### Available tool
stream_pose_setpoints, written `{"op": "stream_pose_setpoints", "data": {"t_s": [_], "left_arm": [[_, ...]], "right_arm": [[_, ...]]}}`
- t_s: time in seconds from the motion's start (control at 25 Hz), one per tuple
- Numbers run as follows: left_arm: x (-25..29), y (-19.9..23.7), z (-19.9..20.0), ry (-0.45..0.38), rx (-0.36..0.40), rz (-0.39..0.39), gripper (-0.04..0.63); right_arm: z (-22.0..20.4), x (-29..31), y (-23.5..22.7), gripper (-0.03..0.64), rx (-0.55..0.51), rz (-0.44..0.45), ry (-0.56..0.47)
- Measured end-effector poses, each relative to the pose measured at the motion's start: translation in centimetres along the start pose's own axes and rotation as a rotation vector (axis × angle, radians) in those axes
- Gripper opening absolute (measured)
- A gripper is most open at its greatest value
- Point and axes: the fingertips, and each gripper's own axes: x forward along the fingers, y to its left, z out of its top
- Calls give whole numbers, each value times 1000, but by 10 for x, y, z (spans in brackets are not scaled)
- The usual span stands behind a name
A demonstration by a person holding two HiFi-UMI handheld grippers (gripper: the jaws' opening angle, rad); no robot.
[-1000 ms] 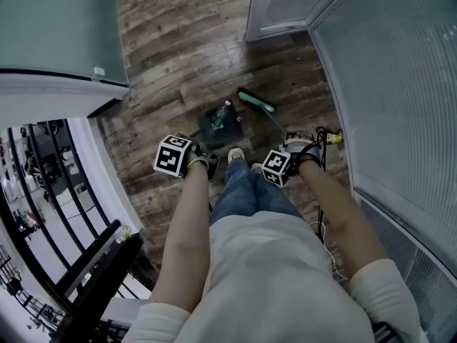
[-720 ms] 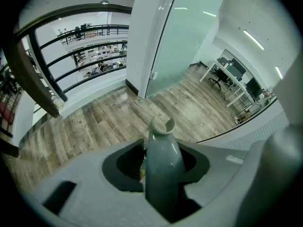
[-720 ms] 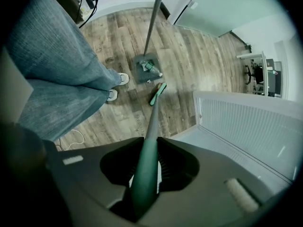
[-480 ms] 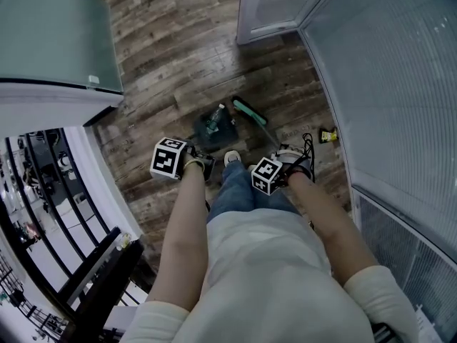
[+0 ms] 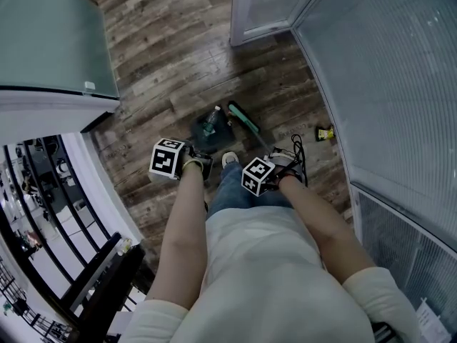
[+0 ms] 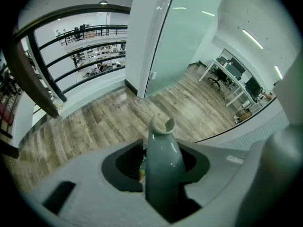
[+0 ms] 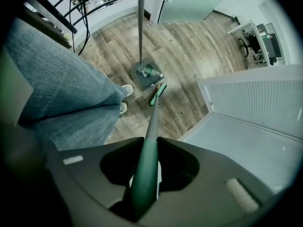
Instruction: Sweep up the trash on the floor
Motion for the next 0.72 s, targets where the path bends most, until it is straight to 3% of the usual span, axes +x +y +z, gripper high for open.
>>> {"op": "stream_pose_setpoints", "data": {"t_s": [0.4, 0.72], "left_arm": [[2, 6, 2, 2, -7, -15, 146], [1, 13, 8, 8, -19, -31, 147]], "right_arm": [[14, -10, 25, 97, 254, 166, -30], [27, -23, 49, 97, 379, 267, -51]]}}
